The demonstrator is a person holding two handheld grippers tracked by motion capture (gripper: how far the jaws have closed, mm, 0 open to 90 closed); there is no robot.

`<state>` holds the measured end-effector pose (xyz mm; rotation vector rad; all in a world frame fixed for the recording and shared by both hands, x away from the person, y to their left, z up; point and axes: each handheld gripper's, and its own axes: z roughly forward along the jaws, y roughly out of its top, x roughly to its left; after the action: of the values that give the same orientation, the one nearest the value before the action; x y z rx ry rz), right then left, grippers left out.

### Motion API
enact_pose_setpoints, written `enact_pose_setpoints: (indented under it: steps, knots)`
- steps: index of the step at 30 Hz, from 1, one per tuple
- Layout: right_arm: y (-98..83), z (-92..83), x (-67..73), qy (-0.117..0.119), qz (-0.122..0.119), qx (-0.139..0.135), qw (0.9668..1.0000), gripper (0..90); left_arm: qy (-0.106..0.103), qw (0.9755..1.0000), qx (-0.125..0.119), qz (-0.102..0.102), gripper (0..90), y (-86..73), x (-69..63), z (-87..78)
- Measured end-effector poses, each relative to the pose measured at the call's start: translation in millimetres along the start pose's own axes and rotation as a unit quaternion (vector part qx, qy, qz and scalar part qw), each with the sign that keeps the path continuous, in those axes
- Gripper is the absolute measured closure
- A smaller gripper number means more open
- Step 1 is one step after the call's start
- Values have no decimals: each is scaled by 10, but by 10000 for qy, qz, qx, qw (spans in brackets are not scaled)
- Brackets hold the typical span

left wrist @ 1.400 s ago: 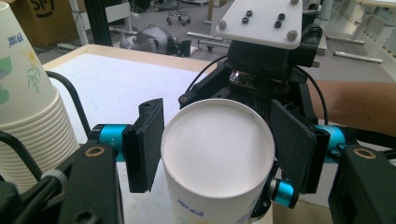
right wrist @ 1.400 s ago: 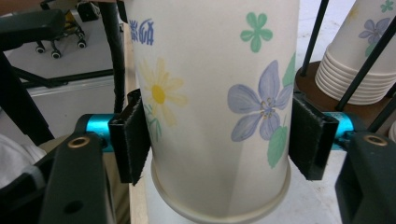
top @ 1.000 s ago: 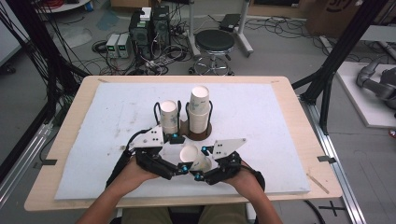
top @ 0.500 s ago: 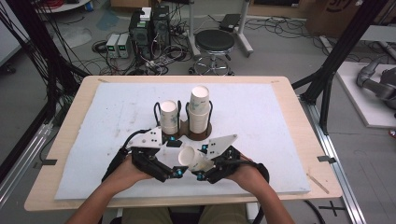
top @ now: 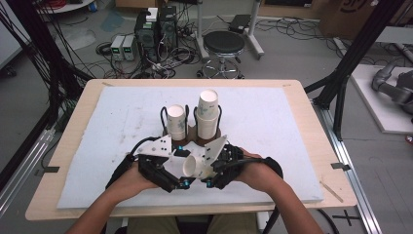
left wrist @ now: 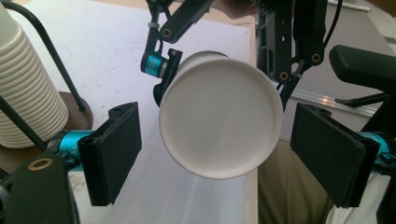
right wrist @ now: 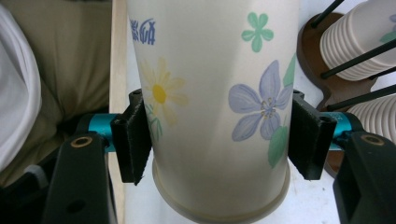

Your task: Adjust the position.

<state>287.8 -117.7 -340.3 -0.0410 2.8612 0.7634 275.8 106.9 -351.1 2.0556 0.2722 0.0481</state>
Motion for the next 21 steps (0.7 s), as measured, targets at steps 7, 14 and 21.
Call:
enact_pose_setpoints:
  steps: [7, 14, 21]
  knots:
    - [107, 43, -20, 259, -64, 435, 9987, 332, -114, 9996, 240, 49, 209, -10, -2, 28]
    - [163, 68, -9, 402, -165, 622, 9971, 331, -275, 9989, 371, 57, 282, -17, 20, 45]
    - [156, 85, -12, 493, -148, 694, 9963, 317, -255, 9986, 449, 147, 359, -31, 24, 56]
